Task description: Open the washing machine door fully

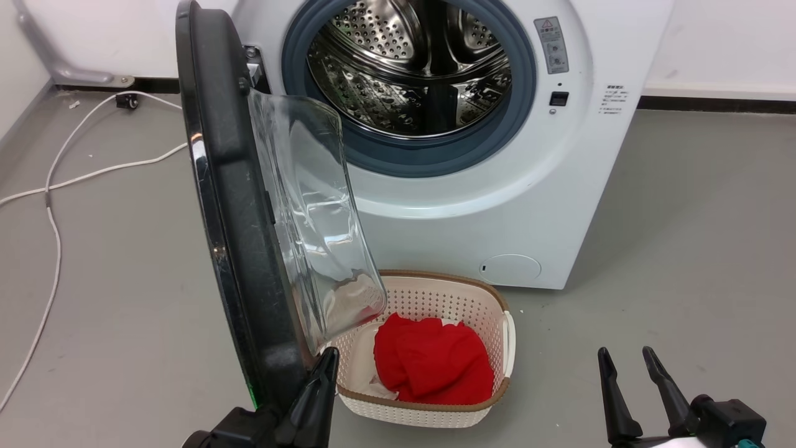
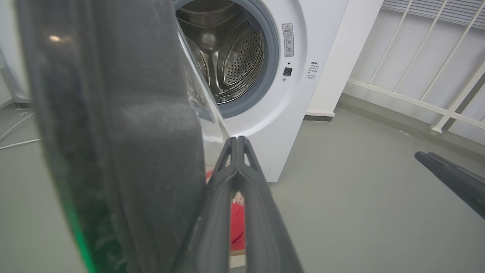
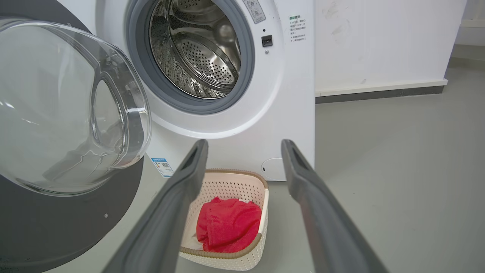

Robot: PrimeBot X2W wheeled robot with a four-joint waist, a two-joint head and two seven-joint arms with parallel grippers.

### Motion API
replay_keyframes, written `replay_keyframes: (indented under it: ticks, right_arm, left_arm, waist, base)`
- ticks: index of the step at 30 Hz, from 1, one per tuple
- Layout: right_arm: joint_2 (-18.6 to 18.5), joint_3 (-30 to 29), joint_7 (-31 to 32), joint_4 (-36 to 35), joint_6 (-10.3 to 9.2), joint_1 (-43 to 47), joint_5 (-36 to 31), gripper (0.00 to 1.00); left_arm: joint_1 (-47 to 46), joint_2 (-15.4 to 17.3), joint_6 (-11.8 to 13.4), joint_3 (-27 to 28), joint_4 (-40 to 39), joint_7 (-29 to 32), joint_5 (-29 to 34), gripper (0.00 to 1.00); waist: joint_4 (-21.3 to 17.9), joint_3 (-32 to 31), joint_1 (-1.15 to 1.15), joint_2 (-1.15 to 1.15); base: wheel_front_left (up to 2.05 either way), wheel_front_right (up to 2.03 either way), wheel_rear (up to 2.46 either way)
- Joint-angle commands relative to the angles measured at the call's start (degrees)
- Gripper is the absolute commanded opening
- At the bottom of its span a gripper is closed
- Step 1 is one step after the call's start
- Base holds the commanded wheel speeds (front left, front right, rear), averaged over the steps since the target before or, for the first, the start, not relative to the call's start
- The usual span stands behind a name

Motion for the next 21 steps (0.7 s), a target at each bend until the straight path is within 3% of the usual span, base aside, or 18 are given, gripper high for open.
replay_keyframes:
  ticks: [1, 13, 14, 21]
  right_arm:
    - [0.2, 0.0, -0.1, 0.1, -0.03, -0.6, 0.4, 1.00]
    - [0.1, 0.1, -0.1, 0.1, -0.04, -1.1, 0.3, 1.00]
    - [0.1, 0.8, -0.1, 0.1, -0.04, -1.9, -0.4, 1.00]
    - [0.1, 1.2, -0.1, 0.8, -0.04, -2.9, -1.0, 1.00]
  left_arm:
    - [0.1, 0.0, 0.9, 0.8, -0.3, -0.6, 0.4, 0.00]
    - [2.6, 0.7, 4.5, 4.9, -3.7, -2.0, -1.0, 0.00]
    - [0.7, 2.1, 4.8, 8.0, -3.2, -2.2, -2.1, 0.00]
    - [-4.6, 5.8, 4.6, 16.0, 2.0, -3.5, -6.1, 0.00]
  waist:
    - [0.5, 0.1, 0.00, 0.00]
    - [8.4, 1.1, 0.00, 0.00]
    - [9.9, 1.7, 0.00, 0.00]
    - [11.3, 3.2, 0.00, 0.00]
  base:
    - [0.00, 0.00, 0.00]
    - [0.00, 0.00, 0.00]
    - [0.00, 0.00, 0.00]
    - [0.00, 0.00, 0.00]
